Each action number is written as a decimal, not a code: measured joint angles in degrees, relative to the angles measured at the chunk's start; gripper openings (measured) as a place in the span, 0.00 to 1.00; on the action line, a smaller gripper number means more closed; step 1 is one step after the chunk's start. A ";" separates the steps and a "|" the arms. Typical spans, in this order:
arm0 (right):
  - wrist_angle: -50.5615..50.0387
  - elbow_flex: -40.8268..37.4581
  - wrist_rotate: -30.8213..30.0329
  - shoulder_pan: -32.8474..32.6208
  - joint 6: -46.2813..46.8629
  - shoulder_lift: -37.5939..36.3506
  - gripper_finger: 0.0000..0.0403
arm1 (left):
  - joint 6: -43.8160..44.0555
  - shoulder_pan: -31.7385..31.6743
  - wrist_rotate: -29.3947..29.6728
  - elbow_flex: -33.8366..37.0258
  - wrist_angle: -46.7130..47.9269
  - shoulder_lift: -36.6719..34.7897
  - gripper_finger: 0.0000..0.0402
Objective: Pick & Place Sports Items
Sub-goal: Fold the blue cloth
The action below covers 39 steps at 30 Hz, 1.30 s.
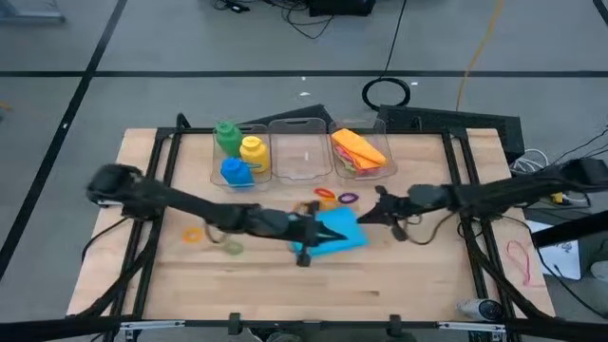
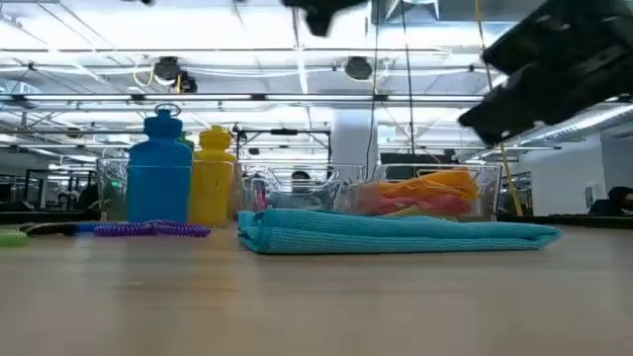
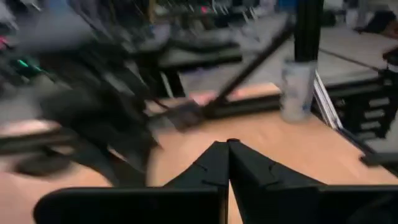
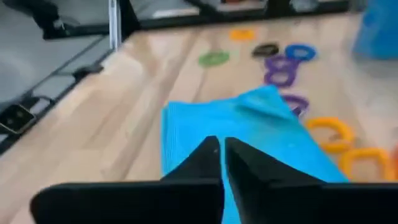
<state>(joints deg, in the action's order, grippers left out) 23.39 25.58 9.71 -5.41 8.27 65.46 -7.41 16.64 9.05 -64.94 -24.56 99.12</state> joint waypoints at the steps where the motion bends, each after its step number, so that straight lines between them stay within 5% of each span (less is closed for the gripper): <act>1: -0.03 1.02 0.66 0.00 -0.13 2.27 0.01 | -0.38 0.11 0.62 1.51 0.02 -2.36 0.00; 5: -0.12 5.19 0.87 0.00 -1.85 10.48 0.02 | 1.67 0.37 3.24 11.01 -3.12 -11.54 0.01; 10: -3.65 10.66 0.83 0.00 -5.10 19.99 0.01 | 3.22 0.37 10.08 25.46 -18.06 -20.57 0.00; 15: -8.11 14.10 0.79 0.00 -7.68 28.31 0.00 | 6.09 0.27 15.15 34.47 -29.49 -22.39 0.03; 19: -13.29 14.76 0.74 -0.04 -9.09 31.03 0.00 | 8.20 -0.29 15.64 36.55 -28.47 -22.05 0.04; 32: -50.44 14.45 1.06 -7.87 -20.14 17.70 0.00 | 11.24 -2.21 15.57 36.61 -24.46 -21.82 0.04; 39: -45.51 14.32 -3.03 -12.36 -16.97 6.19 0.00 | 11.40 -2.75 15.51 36.61 -24.48 -21.80 0.04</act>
<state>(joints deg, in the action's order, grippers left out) -22.12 39.90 6.68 -17.77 -8.71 71.65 3.99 13.89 24.56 -28.34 -49.04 77.32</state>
